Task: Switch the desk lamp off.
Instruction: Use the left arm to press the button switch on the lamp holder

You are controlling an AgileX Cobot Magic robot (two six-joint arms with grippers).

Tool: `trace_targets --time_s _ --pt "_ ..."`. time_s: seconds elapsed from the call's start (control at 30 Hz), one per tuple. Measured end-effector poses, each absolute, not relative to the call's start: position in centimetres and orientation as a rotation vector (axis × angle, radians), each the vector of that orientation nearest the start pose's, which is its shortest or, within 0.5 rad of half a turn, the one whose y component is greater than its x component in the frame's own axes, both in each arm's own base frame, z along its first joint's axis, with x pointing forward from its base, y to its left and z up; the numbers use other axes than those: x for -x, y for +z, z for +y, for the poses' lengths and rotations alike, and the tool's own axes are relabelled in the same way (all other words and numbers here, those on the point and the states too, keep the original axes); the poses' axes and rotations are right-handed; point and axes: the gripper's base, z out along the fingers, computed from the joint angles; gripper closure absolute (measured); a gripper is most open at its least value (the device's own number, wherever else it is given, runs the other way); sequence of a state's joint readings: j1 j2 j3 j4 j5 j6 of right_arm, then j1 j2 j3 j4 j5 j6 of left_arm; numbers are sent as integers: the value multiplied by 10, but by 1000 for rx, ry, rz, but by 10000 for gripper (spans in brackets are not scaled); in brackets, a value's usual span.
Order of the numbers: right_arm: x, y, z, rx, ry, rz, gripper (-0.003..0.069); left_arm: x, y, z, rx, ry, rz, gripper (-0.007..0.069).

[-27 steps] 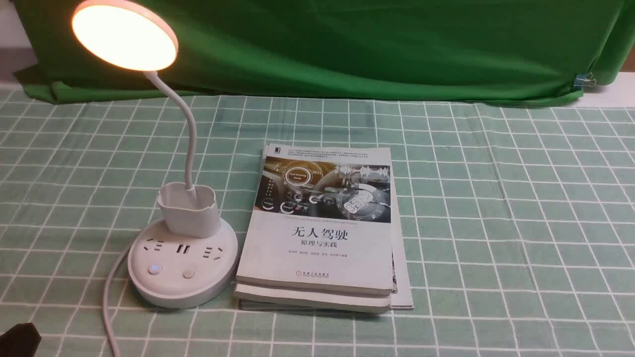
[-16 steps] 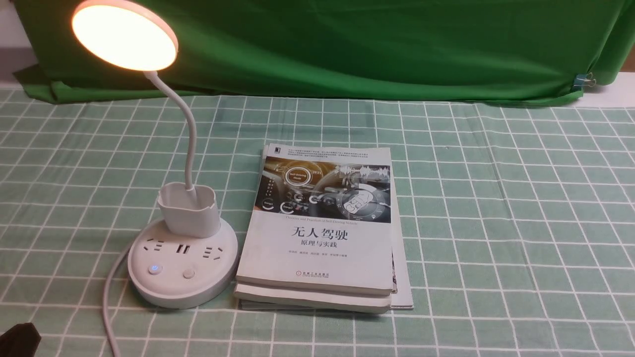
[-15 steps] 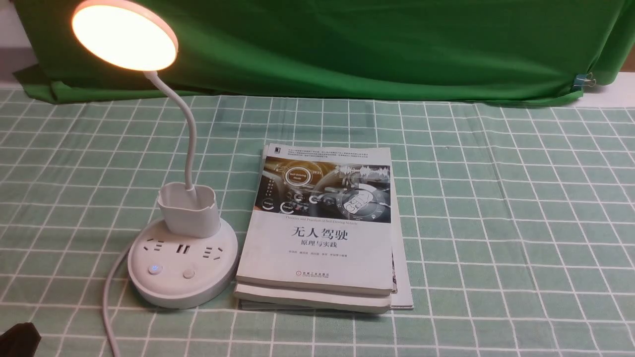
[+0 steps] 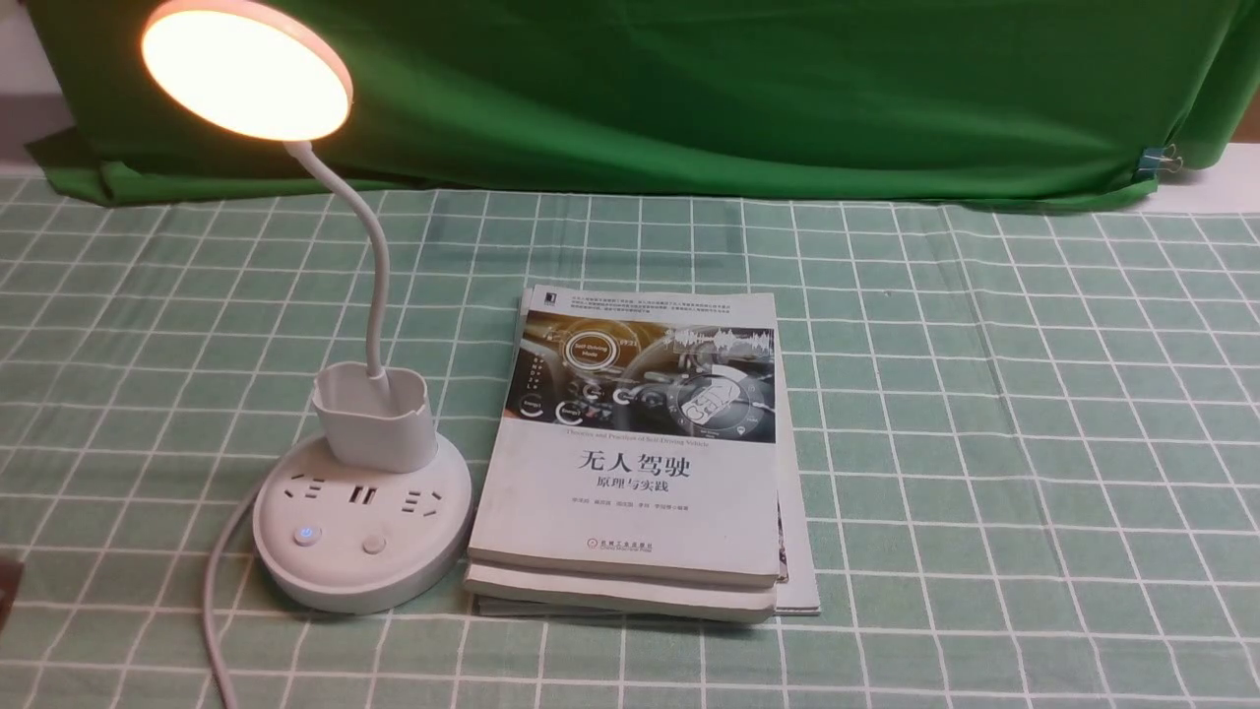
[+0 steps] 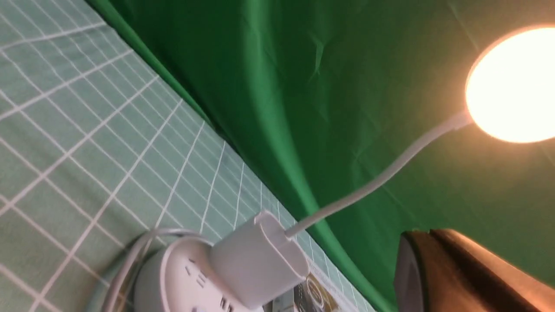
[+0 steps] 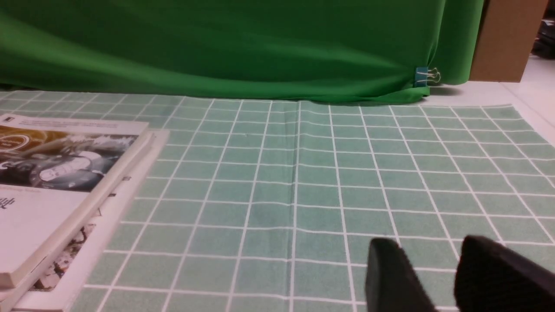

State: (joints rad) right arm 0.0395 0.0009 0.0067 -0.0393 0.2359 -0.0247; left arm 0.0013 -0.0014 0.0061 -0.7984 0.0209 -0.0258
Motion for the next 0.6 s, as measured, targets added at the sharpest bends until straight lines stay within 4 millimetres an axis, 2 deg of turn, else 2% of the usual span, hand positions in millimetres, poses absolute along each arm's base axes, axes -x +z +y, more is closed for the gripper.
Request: trace_targets --time_s 0.17,0.23,0.3,0.37,0.43,0.47,0.57,0.6 --pt "-56 189 1 82 -25 1725 417 -56 212 -1 614 -682 1406 624" --pt "-56 189 1 82 -25 1725 417 -55 219 -5 555 -670 1442 624" --pt "-56 189 1 82 -25 1725 417 -54 237 -10 466 -649 1515 624" --pt "-56 189 1 82 -25 1725 417 -58 258 -17 377 -619 1661 624" --pt "-56 190 1 82 -25 1724 417 -66 271 -20 319 -576 1768 624" --pt "-56 190 1 82 -25 1724 417 -77 282 -23 246 -530 1926 624" --pt "-56 190 1 82 -25 1724 417 -94 287 -25 131 -459 2160 624" --pt "-56 190 1 82 -25 1724 417 -109 287 -25 68 -423 2293 624"
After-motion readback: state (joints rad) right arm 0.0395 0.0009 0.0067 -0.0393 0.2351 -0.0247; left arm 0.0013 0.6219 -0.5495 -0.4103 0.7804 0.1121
